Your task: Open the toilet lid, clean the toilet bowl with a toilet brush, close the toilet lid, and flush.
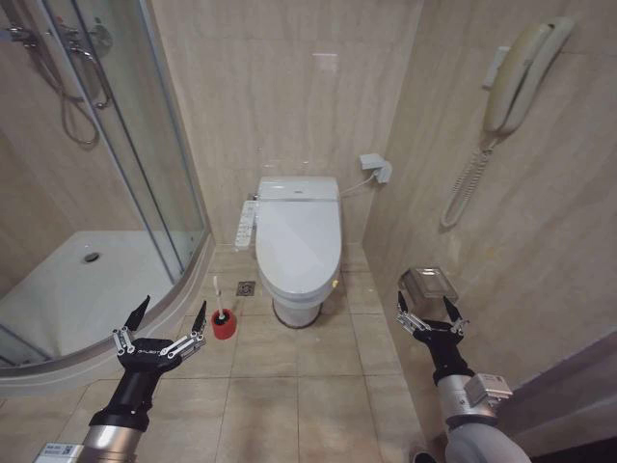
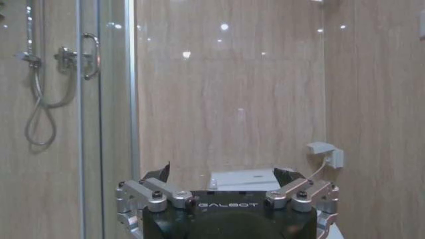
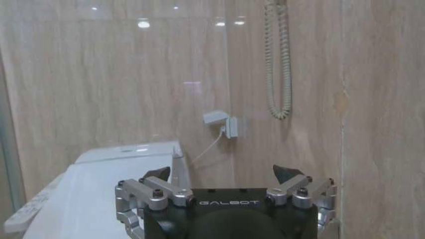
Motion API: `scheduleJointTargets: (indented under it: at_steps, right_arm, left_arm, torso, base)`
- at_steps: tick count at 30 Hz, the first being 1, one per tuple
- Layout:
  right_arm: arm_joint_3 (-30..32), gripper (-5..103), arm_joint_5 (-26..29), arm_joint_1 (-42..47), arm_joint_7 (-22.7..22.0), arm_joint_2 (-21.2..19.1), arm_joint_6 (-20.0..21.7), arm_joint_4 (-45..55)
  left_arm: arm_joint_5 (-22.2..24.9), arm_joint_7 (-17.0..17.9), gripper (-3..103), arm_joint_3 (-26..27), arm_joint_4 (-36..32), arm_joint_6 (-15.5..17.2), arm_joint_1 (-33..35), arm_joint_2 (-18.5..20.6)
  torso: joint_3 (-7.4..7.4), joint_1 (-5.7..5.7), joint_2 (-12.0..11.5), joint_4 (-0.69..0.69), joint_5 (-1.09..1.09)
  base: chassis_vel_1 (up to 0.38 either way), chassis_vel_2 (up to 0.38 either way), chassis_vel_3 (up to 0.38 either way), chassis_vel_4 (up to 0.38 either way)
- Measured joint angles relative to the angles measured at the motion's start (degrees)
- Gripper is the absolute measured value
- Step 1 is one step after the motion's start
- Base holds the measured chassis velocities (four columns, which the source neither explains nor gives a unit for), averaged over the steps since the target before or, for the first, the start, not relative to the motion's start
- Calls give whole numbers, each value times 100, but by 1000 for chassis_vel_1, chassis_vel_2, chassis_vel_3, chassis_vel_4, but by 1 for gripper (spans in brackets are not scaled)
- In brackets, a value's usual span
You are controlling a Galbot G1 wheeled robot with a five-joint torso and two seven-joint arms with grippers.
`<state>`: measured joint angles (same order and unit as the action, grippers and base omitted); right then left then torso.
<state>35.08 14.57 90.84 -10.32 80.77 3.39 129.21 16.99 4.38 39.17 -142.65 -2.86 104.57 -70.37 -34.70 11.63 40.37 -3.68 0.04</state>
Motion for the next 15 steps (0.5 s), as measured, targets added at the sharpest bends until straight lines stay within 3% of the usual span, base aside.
scheduleJointTargets:
  at_steps: [15]
  right_arm:
    - [0,100,0,-1,2,0,0,0]
  left_arm:
    - [0,1,100,0,0,0,1,0]
  torso:
    - [1,-1,-1,1,-4]
  base:
    - [-30,18,41,-21]
